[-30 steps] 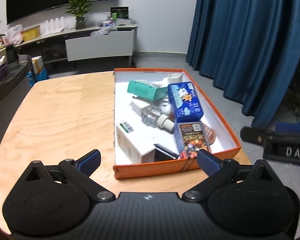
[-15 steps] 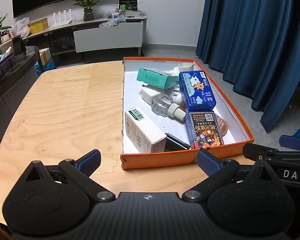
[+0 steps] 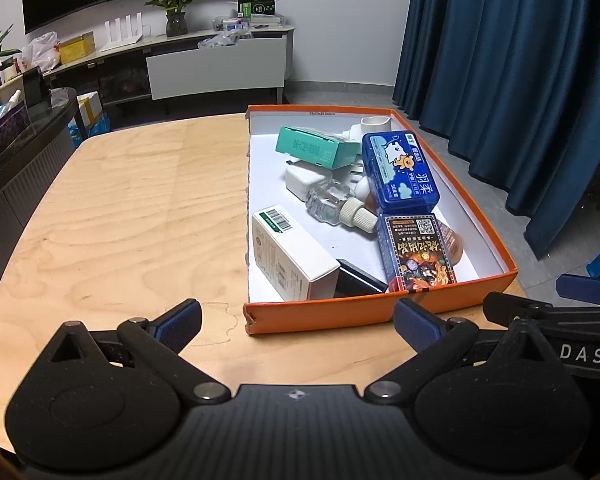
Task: Organize rigid objects
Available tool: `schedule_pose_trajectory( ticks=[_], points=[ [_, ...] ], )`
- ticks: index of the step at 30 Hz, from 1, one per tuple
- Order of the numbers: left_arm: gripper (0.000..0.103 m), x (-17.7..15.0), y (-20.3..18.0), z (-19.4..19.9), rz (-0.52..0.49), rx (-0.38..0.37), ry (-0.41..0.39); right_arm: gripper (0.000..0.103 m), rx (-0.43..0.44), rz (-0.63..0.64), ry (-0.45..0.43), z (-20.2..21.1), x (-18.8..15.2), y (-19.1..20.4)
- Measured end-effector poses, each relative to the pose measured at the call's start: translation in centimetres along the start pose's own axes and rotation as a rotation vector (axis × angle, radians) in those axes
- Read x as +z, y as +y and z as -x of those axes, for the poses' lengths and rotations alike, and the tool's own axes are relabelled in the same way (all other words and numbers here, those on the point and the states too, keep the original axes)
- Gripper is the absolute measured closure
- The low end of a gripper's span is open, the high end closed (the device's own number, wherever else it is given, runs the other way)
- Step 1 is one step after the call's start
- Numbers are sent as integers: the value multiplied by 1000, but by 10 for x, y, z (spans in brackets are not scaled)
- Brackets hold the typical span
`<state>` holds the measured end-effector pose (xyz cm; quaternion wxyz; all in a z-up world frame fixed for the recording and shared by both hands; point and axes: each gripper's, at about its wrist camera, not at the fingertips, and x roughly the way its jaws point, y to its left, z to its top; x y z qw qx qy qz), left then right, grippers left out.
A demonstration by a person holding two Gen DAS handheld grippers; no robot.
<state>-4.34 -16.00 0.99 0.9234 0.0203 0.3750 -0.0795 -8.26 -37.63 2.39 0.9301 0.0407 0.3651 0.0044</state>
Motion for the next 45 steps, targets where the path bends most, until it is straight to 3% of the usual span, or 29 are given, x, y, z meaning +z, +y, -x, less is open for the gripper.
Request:
schedule_pose_trajectory(
  ticks=[45],
  points=[
    [0,2,3,-2,20,-3,-1,2,-9,18,9,-3,1,8]
  ],
)
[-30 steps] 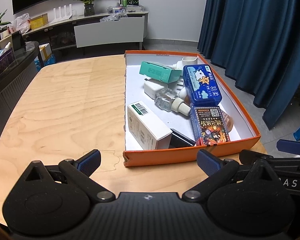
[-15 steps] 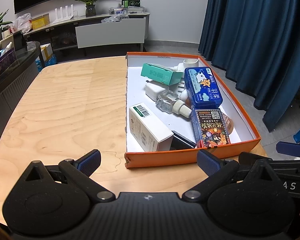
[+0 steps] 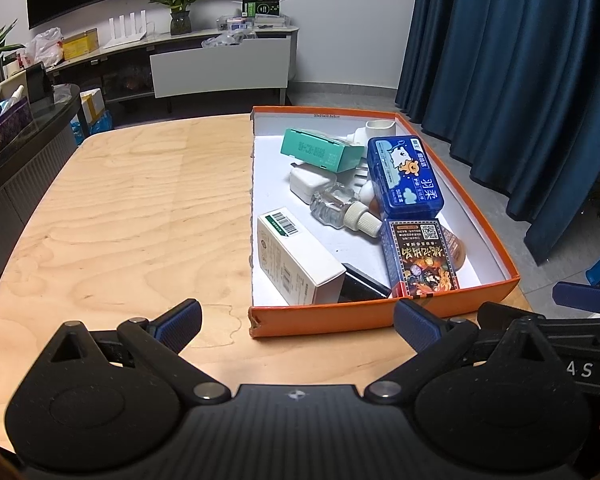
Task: Organize rigid objects
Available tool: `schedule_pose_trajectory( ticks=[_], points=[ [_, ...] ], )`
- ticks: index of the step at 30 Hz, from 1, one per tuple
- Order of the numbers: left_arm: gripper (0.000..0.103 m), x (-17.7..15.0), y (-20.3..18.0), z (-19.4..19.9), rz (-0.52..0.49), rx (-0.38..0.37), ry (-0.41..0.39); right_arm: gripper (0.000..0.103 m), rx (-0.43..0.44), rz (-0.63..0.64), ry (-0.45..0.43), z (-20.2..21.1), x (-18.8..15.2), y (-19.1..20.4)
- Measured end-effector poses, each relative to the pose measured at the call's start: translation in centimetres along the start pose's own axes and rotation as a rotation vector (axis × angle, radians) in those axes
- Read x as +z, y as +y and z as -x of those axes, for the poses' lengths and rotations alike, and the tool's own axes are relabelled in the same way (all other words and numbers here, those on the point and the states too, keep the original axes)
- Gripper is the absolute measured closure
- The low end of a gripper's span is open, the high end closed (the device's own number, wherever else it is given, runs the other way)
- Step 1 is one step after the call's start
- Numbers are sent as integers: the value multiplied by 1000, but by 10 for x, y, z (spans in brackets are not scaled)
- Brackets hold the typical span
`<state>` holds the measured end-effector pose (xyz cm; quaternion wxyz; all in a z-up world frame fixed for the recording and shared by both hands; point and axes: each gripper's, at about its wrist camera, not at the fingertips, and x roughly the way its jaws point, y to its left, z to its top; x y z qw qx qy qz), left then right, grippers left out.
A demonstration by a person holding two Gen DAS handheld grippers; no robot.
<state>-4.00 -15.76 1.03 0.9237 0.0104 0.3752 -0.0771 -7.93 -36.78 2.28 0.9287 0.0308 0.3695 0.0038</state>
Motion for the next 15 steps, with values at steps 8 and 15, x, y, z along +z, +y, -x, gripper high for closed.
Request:
schedule_pose_trajectory(
  ticks=[8,15],
  points=[
    [0,0,1,2,7,-8,-11,2,0,0,0,0,0,0],
    [0,-1,2,-1,11,-45,5,2,-6,-5,-2,1,1,-1]
  ],
)
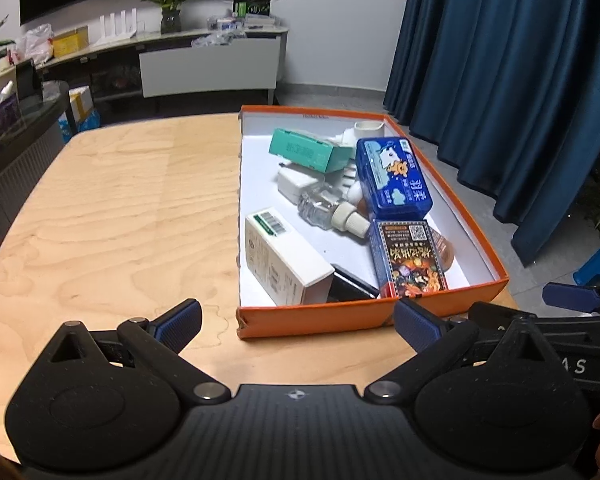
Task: Organize rigid objects
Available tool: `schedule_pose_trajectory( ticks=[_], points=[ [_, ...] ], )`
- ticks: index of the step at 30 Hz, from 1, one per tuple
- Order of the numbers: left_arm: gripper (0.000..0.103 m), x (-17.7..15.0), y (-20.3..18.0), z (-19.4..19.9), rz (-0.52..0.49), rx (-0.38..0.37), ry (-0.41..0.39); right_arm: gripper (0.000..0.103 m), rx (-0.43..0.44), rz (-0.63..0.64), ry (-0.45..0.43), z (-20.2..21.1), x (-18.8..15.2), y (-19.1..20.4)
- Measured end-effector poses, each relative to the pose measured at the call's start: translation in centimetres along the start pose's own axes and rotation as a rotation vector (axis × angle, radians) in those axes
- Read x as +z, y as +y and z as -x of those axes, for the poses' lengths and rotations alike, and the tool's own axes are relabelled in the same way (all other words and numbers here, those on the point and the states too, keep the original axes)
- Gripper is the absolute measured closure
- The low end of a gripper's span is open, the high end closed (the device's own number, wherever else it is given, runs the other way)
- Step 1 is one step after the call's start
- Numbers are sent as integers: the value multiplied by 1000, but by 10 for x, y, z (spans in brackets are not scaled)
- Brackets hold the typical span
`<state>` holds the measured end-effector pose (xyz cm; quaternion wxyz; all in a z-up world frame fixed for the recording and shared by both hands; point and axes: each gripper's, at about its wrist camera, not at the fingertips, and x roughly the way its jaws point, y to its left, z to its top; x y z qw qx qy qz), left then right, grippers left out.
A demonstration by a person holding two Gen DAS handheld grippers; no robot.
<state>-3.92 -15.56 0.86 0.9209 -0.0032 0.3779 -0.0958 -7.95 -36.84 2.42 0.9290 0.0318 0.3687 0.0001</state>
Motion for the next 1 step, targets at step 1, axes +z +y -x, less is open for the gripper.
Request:
schedule_pose_trajectory(
  ticks=[1],
  points=[
    [0,0,0,-1,2,2,6,2,0,0,-2,0,0,0]
  ],
)
